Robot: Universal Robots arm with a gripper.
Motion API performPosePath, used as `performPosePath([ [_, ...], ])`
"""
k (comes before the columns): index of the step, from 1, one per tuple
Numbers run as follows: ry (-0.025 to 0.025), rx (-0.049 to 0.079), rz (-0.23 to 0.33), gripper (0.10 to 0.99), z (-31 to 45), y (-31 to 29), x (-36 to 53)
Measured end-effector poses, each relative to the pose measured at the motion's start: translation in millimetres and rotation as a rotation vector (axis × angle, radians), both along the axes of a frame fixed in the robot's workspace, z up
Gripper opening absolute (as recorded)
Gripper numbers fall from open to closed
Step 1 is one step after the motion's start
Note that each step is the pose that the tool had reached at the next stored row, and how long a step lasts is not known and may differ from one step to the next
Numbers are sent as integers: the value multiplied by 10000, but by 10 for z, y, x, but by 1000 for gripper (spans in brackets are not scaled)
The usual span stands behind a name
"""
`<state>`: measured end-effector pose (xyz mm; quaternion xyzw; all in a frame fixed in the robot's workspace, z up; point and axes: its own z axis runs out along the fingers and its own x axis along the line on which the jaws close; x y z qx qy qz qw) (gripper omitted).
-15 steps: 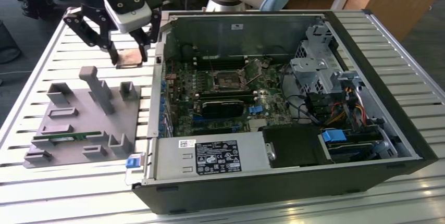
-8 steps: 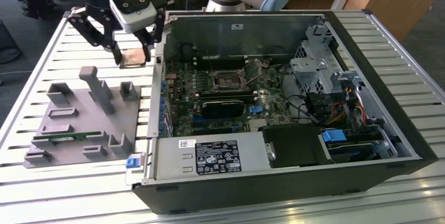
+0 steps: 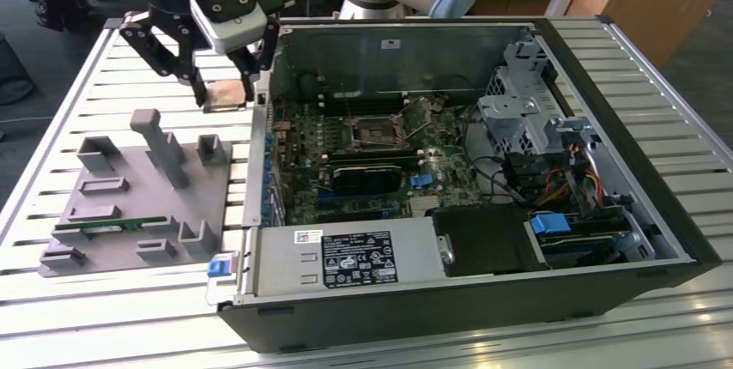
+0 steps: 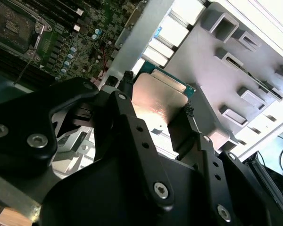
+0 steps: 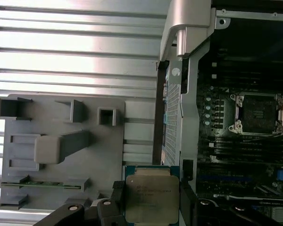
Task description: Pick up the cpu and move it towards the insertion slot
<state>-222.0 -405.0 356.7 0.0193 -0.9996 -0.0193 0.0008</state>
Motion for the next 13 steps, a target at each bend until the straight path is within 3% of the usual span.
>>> performPosePath([
  [13,-1,1,0,541,0,0,112],
])
